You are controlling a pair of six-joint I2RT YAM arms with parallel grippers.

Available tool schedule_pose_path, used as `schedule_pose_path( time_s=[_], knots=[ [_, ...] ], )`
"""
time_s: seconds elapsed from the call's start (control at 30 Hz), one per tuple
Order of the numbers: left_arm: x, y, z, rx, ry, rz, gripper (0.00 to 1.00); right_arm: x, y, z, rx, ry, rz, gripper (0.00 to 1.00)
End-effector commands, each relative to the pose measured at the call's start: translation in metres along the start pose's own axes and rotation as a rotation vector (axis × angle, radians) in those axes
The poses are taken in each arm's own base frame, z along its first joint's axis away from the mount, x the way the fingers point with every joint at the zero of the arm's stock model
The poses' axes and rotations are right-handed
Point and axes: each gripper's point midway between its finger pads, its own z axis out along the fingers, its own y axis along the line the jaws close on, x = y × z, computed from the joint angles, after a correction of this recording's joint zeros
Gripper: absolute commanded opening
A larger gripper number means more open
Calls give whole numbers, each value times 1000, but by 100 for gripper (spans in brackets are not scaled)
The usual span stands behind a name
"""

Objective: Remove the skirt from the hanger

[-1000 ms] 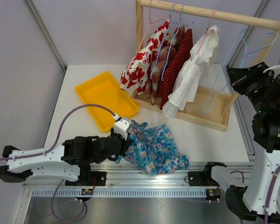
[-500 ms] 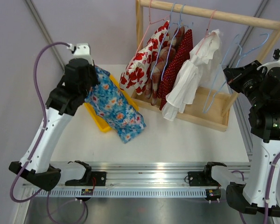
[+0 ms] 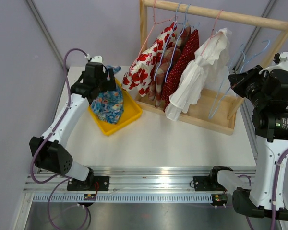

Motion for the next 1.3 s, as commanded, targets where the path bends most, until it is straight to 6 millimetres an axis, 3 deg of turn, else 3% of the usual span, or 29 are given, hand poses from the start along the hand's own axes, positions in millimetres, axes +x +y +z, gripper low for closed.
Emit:
schedule_pose_path(
  time_s=[0.0, 0.07, 0.13, 0.17, 0.2, 0.27, 0.33, 0.4, 0.53, 0.73, 0.93, 1.07, 1.27],
  knots=[
    [56, 1, 8, 0, 128, -84, 99, -23, 6, 2, -15, -89, -56, 0],
    [84, 4, 0, 0, 189, -119, 99, -23, 4, 12, -10, -74, -67, 0],
    [97, 4, -11, 14, 210, -128, 99, -25, 11, 25, -43, -56, -93, 0],
    [116, 8, -15, 8, 247, -121, 99, -26, 13, 30, -49, -46, -99, 0],
    [114, 10, -28, 18, 228, -124, 99, -29, 16, 40, -58, -34, -106, 0],
    [134, 20, -47, 5, 255, -112, 99, -42, 28, 45, -88, -52, -105, 0],
    [149, 28, -59, -9, 275, -106, 99, -47, 31, 60, -94, -48, -94, 0],
    [168, 33, -68, -4, 299, -100, 99, -65, 43, 62, -124, -93, -85, 0],
    [184, 41, -90, 12, 283, -91, 99, -78, 48, 84, -124, -104, -80, 0],
    [180, 32, -96, 48, 233, -63, 99, -92, 32, 107, -33, -141, -119, 0],
    [187, 28, -89, 50, 282, -47, 99, -66, -8, 131, 79, -45, -128, 0],
    [183, 27, -91, 61, 262, -50, 99, -44, -36, 132, 158, 2, -134, 0],
    [186, 24, -91, 72, 273, -43, 99, -41, -55, 116, 237, -1, -157, 0]
  ],
)
